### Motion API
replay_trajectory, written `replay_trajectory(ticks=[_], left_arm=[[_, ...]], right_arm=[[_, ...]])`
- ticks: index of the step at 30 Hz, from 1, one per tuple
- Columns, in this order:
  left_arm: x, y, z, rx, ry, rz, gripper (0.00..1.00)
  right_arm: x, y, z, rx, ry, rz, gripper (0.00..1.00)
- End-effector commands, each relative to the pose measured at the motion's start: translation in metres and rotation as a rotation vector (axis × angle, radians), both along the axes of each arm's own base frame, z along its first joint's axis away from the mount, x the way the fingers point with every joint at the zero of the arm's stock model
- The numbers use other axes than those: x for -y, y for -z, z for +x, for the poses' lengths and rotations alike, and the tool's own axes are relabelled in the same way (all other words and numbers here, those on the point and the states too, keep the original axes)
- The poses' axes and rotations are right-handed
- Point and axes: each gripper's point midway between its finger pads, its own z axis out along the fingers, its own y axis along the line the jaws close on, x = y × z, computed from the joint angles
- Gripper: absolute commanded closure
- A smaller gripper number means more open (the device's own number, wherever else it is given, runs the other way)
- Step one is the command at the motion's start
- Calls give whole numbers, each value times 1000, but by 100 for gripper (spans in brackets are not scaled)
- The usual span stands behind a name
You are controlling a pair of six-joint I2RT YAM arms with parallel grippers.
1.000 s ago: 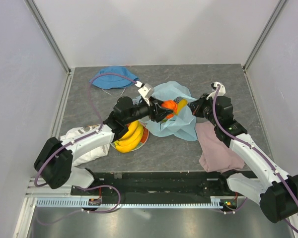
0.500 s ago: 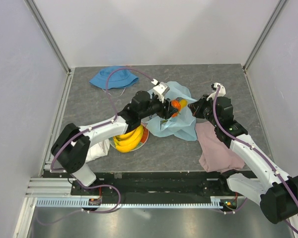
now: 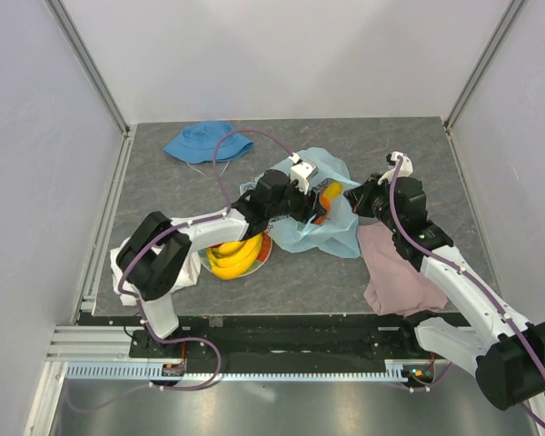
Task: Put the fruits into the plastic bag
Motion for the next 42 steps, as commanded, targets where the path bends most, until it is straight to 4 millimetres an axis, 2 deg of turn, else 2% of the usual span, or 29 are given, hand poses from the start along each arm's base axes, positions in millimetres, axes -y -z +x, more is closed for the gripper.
replay_trajectory(ticks=[1, 7, 10, 13, 14, 16, 19, 27, 35, 37, 38, 39, 42], left_arm=[[12, 1, 5, -8, 17, -22, 50], [12, 20, 4, -49, 25, 17, 48], [13, 23, 3, -59, 34, 24, 44], [13, 24, 3, -63, 32, 27, 35], [12, 25, 3, -65, 30, 29, 27], [12, 24, 3, -62, 23, 29, 20], [9, 23, 3, -56, 15, 32, 15], [9, 12, 4, -32, 12, 18, 5], [3, -13, 3, 10, -7, -19, 2], [0, -13, -1, 5, -7, -21, 2], [-1, -21, -3, 12, -9, -37, 2], [-4, -19, -5, 12, -13, -39, 2], [-9, -31, -14, 35, 0, -69, 2]], right_arm=[[3, -5, 1, 17, 14, 0, 100], [3, -2, 1, 11, 15, -2, 100], [3, -1, 1, 9, 15, -3, 100], [3, 0, 1, 6, 14, -3, 100], [3, 0, 1, 4, 15, -5, 100], [3, 0, 1, 8, 15, -5, 100], [3, 0, 1, 5, 13, -6, 100], [3, 0, 2, 7, 14, -7, 100], [3, 1, 2, 3, 14, -9, 100], [3, 2, 2, 1, 14, -9, 100], [3, 1, 3, 3, 14, -9, 100], [3, 1, 3, 3, 14, -10, 100], [3, 1, 3, 5, 14, -9, 100]])
